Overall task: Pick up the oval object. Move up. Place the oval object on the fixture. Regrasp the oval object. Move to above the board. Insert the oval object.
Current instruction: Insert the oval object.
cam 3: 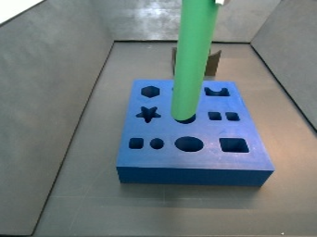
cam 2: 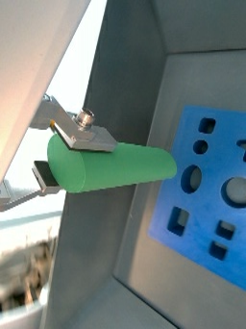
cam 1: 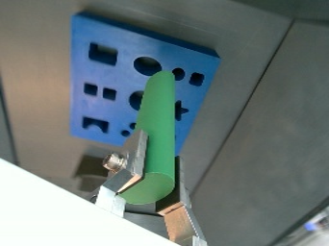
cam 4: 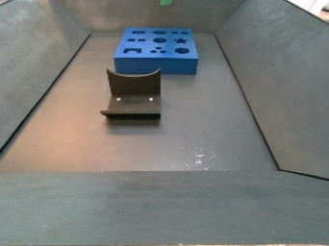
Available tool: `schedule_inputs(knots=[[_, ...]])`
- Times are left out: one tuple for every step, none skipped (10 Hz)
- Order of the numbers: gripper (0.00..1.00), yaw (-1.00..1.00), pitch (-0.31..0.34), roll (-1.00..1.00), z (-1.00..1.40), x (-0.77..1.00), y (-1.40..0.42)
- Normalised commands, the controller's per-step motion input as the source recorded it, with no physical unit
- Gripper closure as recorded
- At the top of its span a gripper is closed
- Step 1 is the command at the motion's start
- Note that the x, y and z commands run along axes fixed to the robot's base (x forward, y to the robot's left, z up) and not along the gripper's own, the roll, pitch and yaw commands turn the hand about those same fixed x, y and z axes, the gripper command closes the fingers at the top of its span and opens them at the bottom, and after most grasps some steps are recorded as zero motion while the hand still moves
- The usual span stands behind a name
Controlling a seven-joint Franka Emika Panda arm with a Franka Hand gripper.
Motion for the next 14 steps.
schedule_inputs(knots=[[1.00,-1.00,-0.020,0.00,-0.13,0.00,-0.06],[1.00,-1.00,-0.020,0.00,-0.14,0.00,-0.04],[1.00,-1.00,-0.019,0.00,-0.15,0.00,-0.03],[1.00,-1.00,-0.013,0.00,-0.17,0.00,-0.03],[1.00,-0.97,-0.001,0.00,-0.15,0.06,-0.04],[1.00,-0.98,0.000,0.00,-0.16,0.05,-0.04],[1.00,-0.99,-0.001,0.00,-0.17,0.03,-0.04],[1.00,-1.00,0.000,0.00,-0.17,0.01,-0.04],[1.00,-0.98,0.000,0.00,-0.17,0.04,-0.04],[1.00,-0.87,0.000,0.00,-0.17,0.17,-0.05],[1.00,-0.79,0.000,0.00,-0.17,0.27,-0.03],[1.00,-0.74,0.000,0.00,-0.17,0.34,-0.03],[1.00,-0.61,0.000,0.00,-0.15,0.51,0.00],[1.00,-0.49,0.000,0.00,-0.11,0.69,0.10]])
